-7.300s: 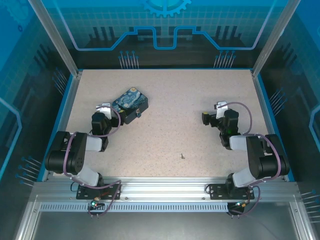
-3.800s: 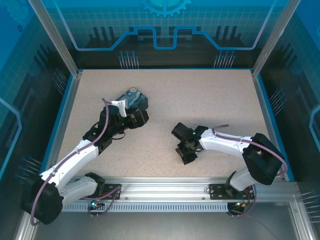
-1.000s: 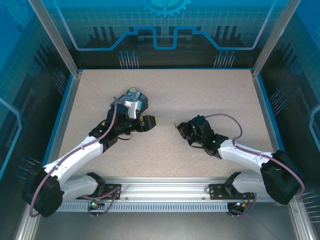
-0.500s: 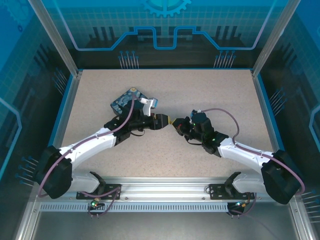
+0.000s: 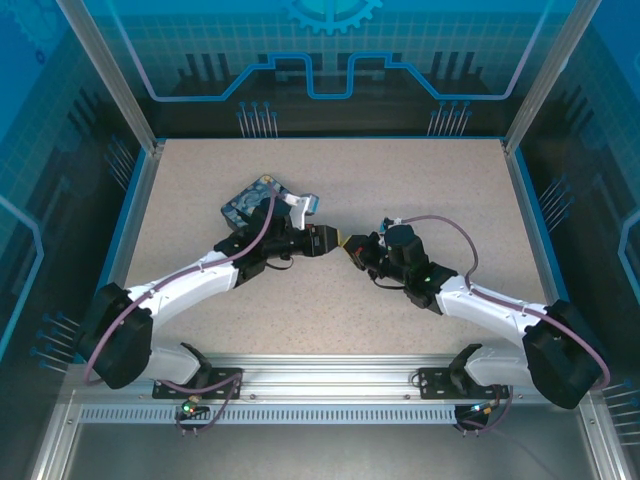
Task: Unlock a padlock with a key
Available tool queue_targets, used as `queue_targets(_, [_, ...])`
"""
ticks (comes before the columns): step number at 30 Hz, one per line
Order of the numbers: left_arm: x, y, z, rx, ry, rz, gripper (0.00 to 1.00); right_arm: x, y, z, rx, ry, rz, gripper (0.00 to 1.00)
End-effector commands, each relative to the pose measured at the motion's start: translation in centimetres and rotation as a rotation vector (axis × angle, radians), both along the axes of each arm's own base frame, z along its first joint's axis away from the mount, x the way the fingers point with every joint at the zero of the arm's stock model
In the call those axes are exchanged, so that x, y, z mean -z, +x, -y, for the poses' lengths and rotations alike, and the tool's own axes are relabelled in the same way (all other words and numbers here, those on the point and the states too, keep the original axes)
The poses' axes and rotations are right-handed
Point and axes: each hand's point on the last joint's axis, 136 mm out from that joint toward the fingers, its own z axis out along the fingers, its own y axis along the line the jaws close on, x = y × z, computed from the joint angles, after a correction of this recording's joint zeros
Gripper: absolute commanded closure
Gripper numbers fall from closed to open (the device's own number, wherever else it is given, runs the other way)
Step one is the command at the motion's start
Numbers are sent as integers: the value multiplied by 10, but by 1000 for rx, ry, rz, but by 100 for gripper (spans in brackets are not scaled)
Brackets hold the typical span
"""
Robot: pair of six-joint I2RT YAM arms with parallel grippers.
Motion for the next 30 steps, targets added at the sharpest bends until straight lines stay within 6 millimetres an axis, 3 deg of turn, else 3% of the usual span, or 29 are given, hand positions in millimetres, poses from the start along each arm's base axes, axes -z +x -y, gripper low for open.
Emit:
queue_targets(1, [-13, 5, 7, 7, -15, 36, 59, -10, -2, -2, -13, 32, 27, 100])
queue_targets(8, [-11, 7, 7, 1, -7, 34, 60, -15, -2, -5, -23, 45, 29, 100])
queue_targets(15, [-8, 6, 9, 7, -10, 26, 67, -20, -3, -8, -32, 70, 35, 100])
queue_targets(20, [-8, 6, 10, 13, -8, 26, 77, -22, -3, -10, -39, 79, 40, 100])
queue_targets(26, [-15, 6, 2, 6, 57, 83, 98, -27, -6, -15, -79, 75, 63, 100])
queue_targets(30, [-30, 4, -9, 1, 107, 162, 100, -28, -13, -20, -157, 47, 106, 87])
